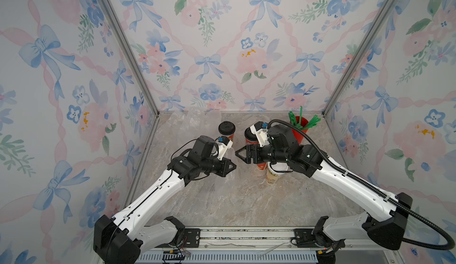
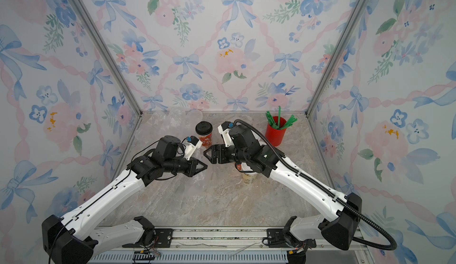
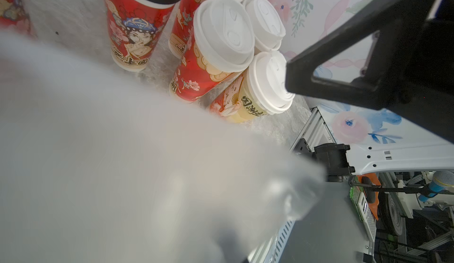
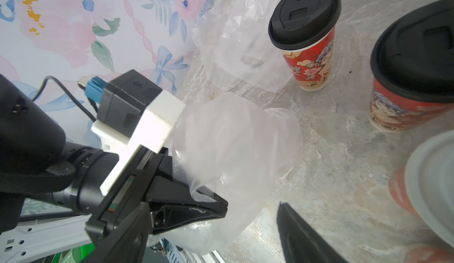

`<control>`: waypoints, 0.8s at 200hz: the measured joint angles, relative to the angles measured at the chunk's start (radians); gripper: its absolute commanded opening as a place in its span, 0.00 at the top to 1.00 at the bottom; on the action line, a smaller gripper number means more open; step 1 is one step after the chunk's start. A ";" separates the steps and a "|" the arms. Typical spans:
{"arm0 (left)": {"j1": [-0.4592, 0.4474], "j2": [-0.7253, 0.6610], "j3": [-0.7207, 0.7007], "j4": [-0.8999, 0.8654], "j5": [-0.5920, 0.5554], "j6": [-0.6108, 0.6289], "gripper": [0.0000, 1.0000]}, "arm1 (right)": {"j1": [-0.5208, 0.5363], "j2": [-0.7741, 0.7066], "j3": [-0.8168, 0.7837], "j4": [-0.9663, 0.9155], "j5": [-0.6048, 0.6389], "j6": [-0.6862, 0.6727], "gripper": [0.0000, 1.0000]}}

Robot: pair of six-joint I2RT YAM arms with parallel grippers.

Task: Pack milk tea into plastic carrier bags
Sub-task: Adjust the plastic carrier bag at the center of the board.

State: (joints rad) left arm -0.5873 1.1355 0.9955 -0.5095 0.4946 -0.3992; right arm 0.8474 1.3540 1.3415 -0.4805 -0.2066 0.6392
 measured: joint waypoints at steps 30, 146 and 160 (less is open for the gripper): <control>-0.002 0.002 -0.017 0.037 0.000 -0.003 0.95 | 0.000 0.034 -0.007 0.017 -0.018 0.018 0.29; -0.003 -0.007 -0.039 0.067 -0.020 -0.017 0.73 | -0.016 0.114 -0.007 0.028 -0.049 0.034 1.00; -0.003 -0.026 -0.040 0.067 -0.043 -0.025 0.71 | -0.020 0.114 -0.007 0.027 -0.050 0.033 1.00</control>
State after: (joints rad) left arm -0.5900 1.1095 0.9554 -0.4427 0.4515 -0.4240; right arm 0.8272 1.4685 1.3346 -0.4534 -0.2562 0.6724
